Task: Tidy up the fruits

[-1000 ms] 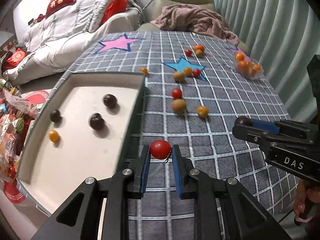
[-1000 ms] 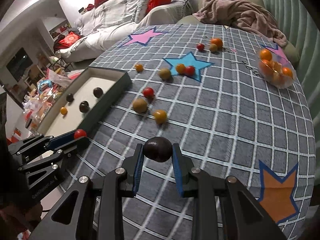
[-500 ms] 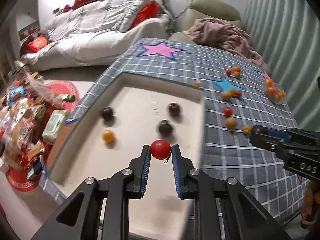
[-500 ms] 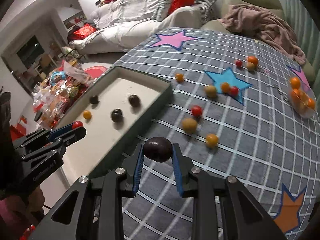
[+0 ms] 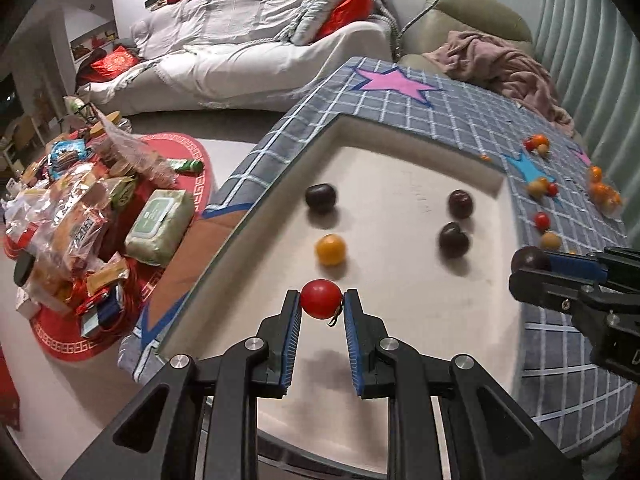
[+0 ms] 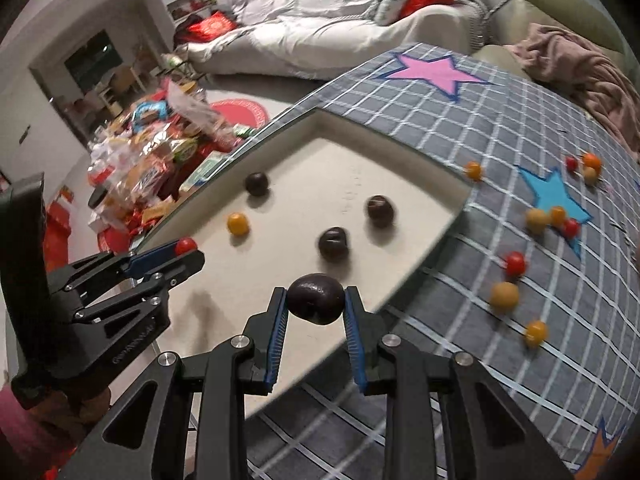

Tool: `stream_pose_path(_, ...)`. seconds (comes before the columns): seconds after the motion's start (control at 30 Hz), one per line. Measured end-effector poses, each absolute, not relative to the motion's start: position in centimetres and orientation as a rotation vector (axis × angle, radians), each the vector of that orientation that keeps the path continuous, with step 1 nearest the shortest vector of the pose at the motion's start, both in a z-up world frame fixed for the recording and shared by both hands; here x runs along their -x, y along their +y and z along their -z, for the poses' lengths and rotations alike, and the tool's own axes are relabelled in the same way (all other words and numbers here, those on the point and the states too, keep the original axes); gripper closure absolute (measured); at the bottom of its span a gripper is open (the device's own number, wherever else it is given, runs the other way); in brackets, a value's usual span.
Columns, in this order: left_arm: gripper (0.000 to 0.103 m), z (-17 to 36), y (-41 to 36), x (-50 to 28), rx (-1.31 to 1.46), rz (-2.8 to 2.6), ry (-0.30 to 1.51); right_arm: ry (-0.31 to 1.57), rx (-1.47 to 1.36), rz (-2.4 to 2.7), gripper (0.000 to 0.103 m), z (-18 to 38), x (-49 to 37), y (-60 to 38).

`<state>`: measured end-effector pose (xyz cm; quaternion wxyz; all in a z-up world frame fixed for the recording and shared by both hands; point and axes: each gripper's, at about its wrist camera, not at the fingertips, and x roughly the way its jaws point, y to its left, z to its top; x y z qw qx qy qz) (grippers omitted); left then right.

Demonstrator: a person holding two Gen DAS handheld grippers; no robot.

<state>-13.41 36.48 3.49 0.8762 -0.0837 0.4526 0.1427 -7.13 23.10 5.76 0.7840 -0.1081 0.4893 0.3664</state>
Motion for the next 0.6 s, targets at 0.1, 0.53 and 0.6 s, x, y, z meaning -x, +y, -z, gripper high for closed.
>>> stream_pose_path(0.1,0.08,-2.8,37.4,13.4,0.189,-0.316,0.964,1.072,0.252,-0.798,0.072,-4.9,7.1,24.4)
stream_pose_path(0.53,0.08,-0.8,38.2,13.3,0.188,-0.341,1.013,1.103,0.359,-0.793,0.072,-1.9,7.3,27.1)
stream_pose_path(0.6,0.079,-0.8,38.1,13.3,0.182,-0.343,1.012,1.099,0.373,-0.793,0.072,-1.7,7.4,27.2)
